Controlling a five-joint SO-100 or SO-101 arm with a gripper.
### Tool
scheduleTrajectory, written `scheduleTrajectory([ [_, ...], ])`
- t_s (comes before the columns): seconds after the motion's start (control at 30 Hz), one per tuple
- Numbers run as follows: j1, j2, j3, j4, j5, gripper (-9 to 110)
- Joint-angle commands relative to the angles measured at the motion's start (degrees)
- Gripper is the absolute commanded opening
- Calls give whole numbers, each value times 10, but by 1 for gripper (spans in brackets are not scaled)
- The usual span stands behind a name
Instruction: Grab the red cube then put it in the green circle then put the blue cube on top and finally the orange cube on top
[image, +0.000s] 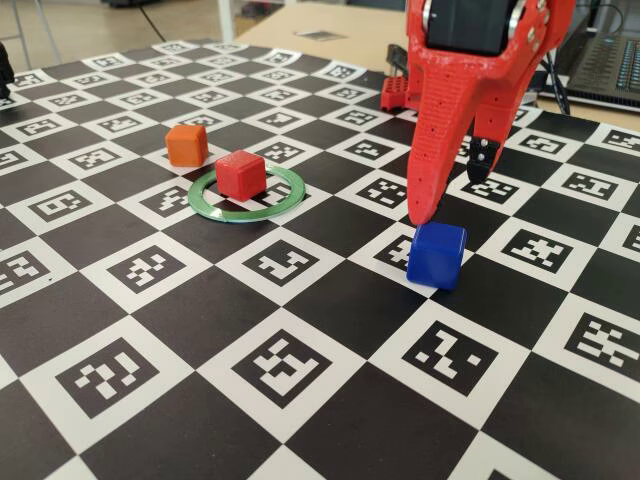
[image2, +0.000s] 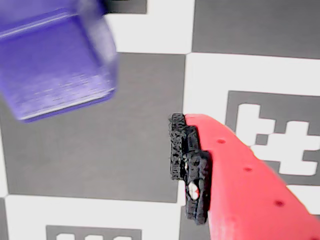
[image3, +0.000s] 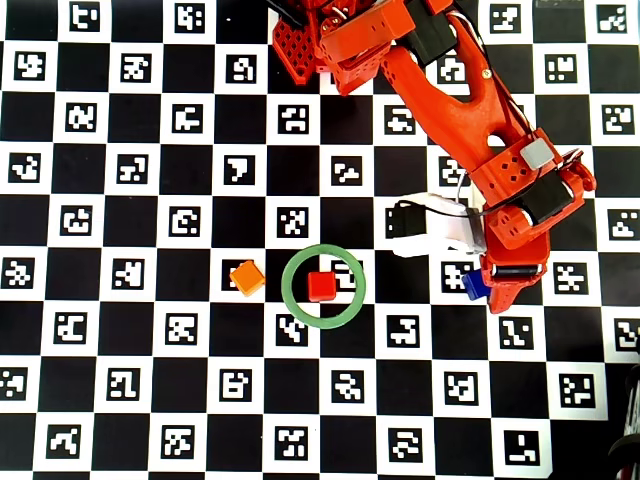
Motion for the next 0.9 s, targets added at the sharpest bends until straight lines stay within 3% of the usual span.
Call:
scheduleTrajectory([
  [0.0,10,14,-5,-18,-8,40],
  [0.87,18,-42,32,-86,-25,39],
])
